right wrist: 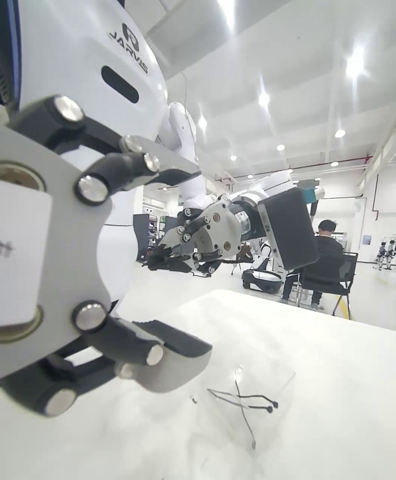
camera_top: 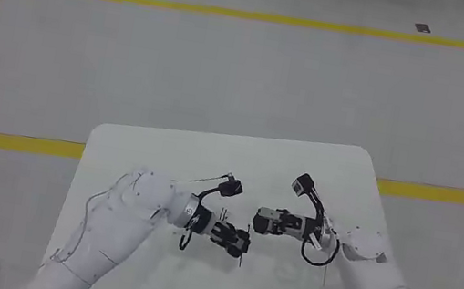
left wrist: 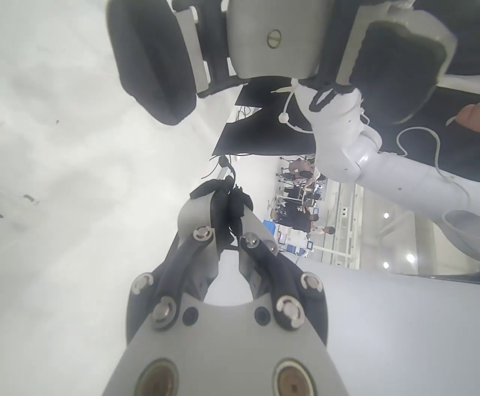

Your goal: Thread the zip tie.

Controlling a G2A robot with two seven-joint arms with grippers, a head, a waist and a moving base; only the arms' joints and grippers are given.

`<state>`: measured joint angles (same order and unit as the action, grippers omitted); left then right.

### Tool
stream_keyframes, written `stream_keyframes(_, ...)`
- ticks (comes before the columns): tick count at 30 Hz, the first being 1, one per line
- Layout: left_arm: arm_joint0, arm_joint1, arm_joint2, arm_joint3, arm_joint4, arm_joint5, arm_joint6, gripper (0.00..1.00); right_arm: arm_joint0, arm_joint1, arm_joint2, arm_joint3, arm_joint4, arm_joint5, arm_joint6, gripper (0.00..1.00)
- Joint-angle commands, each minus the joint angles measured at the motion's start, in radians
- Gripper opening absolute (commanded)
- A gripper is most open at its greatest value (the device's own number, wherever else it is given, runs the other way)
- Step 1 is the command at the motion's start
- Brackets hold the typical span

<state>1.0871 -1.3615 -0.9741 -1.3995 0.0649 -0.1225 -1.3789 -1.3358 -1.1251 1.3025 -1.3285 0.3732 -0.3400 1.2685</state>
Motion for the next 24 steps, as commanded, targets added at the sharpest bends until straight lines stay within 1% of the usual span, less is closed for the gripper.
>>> stream_keyframes(1, -0.005, 0.003, 0.005, 0.004, -0.02, -0.002, -0.003, 0.0, 0.008, -0.002, -0.008, 0.008, -0.006, 0.0, 0.009, 0.33)
stream_keyframes(4, -0.011, 0.008, 0.013, 0.01, -0.042, -0.002, -0.003, 0.0, 0.017, -0.005, -0.018, 0.019, -0.014, 0.0, 0.022, 0.33)
stream_keyframes(8, -0.019, 0.014, 0.025, 0.016, -0.059, 0.003, -0.001, 0.0, 0.027, -0.009, -0.022, 0.027, -0.023, 0.0, 0.043, 0.29)
stream_keyframes(10, -0.024, 0.017, 0.031, 0.019, -0.066, 0.004, -0.003, 0.0, 0.03, -0.01, -0.022, 0.028, -0.027, 0.0, 0.052, 0.25)
stream_keyframes(12, -0.027, 0.02, 0.038, 0.024, -0.07, 0.006, 0.001, 0.0, 0.031, -0.013, -0.02, 0.03, -0.026, 0.0, 0.057, 0.27)
stream_keyframes(21, -0.045, 0.033, 0.068, 0.052, -0.09, 0.009, 0.022, 0.0, 0.025, -0.02, -0.002, 0.01, -0.024, 0.0, 0.119, 0.25)
stream_keyframes(22, -0.047, 0.034, 0.071, 0.054, -0.092, 0.009, 0.023, 0.0, 0.024, -0.022, -0.001, 0.009, -0.026, 0.0, 0.121, 0.23)
stream_keyframes(23, -0.049, 0.035, 0.074, 0.056, -0.095, 0.009, 0.023, 0.0, 0.023, -0.023, -0.001, 0.009, -0.031, 0.0, 0.121, 0.18)
stream_keyframes(24, -0.052, 0.036, 0.078, 0.058, -0.099, 0.008, 0.024, 0.0, 0.023, -0.024, -0.002, 0.009, -0.036, 0.0, 0.121, 0.16)
